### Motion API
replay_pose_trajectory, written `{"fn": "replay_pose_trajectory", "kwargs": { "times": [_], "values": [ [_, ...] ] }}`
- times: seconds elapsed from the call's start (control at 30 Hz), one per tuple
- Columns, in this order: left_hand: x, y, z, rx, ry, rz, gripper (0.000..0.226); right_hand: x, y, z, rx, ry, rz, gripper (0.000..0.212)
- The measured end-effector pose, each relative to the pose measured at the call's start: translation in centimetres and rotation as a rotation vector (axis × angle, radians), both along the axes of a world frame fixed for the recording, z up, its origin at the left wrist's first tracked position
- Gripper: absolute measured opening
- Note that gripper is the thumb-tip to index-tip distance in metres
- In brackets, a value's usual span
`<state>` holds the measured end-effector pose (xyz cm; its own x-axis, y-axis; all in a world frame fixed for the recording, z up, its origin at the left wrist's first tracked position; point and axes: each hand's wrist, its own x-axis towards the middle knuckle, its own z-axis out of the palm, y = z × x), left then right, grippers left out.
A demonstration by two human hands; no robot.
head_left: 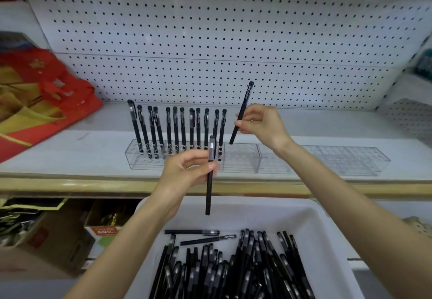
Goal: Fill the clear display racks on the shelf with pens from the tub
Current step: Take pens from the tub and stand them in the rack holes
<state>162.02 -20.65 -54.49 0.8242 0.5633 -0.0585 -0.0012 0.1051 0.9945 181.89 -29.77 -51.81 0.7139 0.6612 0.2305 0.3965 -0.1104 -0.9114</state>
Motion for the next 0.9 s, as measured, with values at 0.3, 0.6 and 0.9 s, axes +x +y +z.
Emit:
{"fn": "replay_pose_trajectory", "kwargs": {
  "times": [0.3,0.6,0.9],
  "values": [
    [-0.1,0.8,-0.9,-0.068,0.011,0.033,0.025,0.5,1.5,-2.0,-0.129,-0.126,-0.016,0.016],
    [-0.2,0.9,-1.4,-0.075,0.016,0.025,0.025,0.8,1.5,-3.2,-0.272,-0.223,0.034,0.022],
    [-0.2,1.0,-1.4,-0.087,0.013,0.023,0.025,0.8,1.7,-3.4,-0.345,-0.254,0.082,0.015]
  ]
}}
